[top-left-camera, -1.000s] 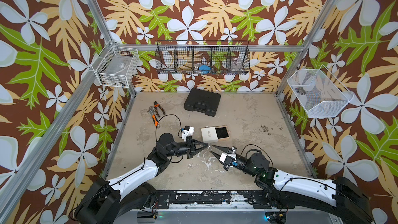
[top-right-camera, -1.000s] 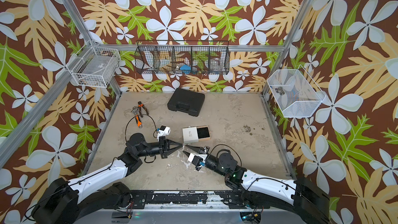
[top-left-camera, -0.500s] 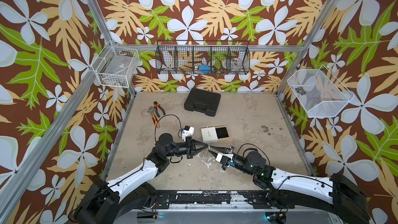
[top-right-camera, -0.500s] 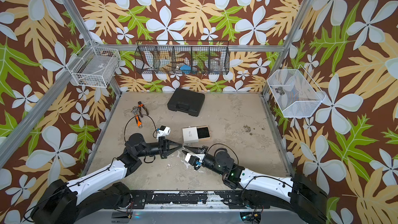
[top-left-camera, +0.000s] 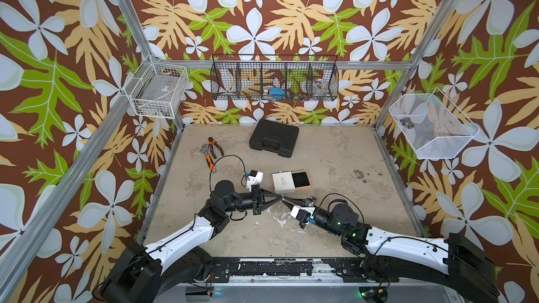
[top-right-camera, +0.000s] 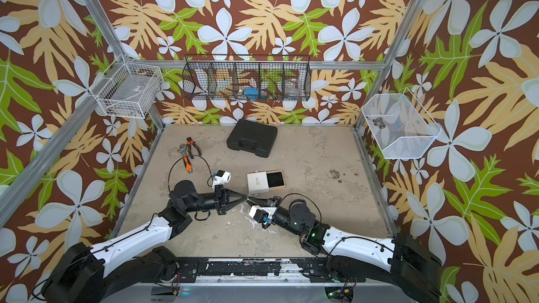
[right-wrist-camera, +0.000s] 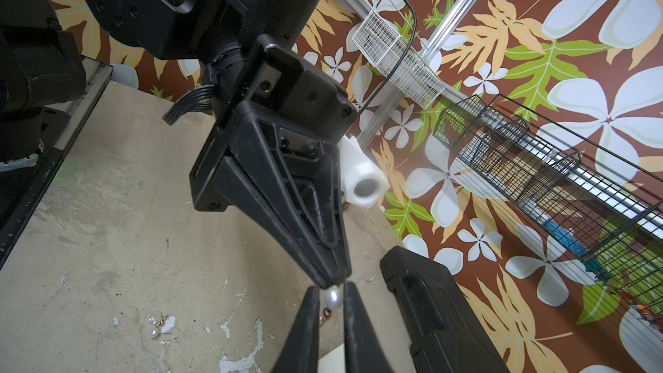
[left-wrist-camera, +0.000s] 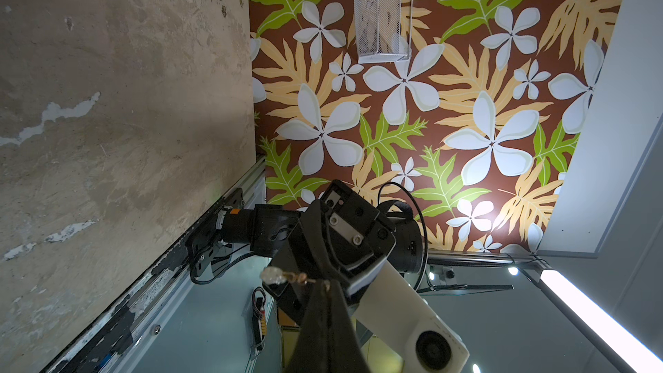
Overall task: Place the earrings into the drawer-style jewelry box
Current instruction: Pick up the earring from the center of the board.
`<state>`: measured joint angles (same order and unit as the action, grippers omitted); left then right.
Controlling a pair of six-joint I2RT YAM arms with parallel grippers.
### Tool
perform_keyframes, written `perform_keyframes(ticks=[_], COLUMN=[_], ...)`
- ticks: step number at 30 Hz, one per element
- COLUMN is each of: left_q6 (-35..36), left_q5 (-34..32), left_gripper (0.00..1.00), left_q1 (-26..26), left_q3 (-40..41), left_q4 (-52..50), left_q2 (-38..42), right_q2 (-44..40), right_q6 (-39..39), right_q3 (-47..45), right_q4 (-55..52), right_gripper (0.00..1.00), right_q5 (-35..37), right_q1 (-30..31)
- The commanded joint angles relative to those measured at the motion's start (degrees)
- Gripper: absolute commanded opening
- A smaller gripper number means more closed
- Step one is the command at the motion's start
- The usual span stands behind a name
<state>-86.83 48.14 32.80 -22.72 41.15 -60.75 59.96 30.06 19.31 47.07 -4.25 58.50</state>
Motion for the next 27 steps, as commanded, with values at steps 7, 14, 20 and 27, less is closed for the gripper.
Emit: perform_keyframes(ticks=[7, 14, 20, 27], left_q6=[0.17, 0.51, 5.50, 22.85], left_q5=[0.66, 0.82, -1.43, -9.21], left_gripper=[0.00, 0.25, 0.62, 0.69], left_q1=[0.09, 0.25, -0.14, -6.21], left_q3=[-0.48, -0.57, -2.82, -12.08], left_q4=[1.13, 1.13, -3.99, -26.45], left_q2=[0.38, 0.52, 1.09, 2.54], right_q2=[0.40, 0.44, -0.69, -3.64], right_q6=[-0.18, -0.62, -4.96, -14.67], right_q3=[0.38, 0.97, 3.54, 8.46], right_q4=[0.58, 0.15, -6.17, -20.54], right_gripper=[0.12, 0.07, 0.04, 0.04], right_q5=[0.82, 0.77, -1.94, -5.24], right_q1=[-0.37, -0.58, -3.43, -11.03])
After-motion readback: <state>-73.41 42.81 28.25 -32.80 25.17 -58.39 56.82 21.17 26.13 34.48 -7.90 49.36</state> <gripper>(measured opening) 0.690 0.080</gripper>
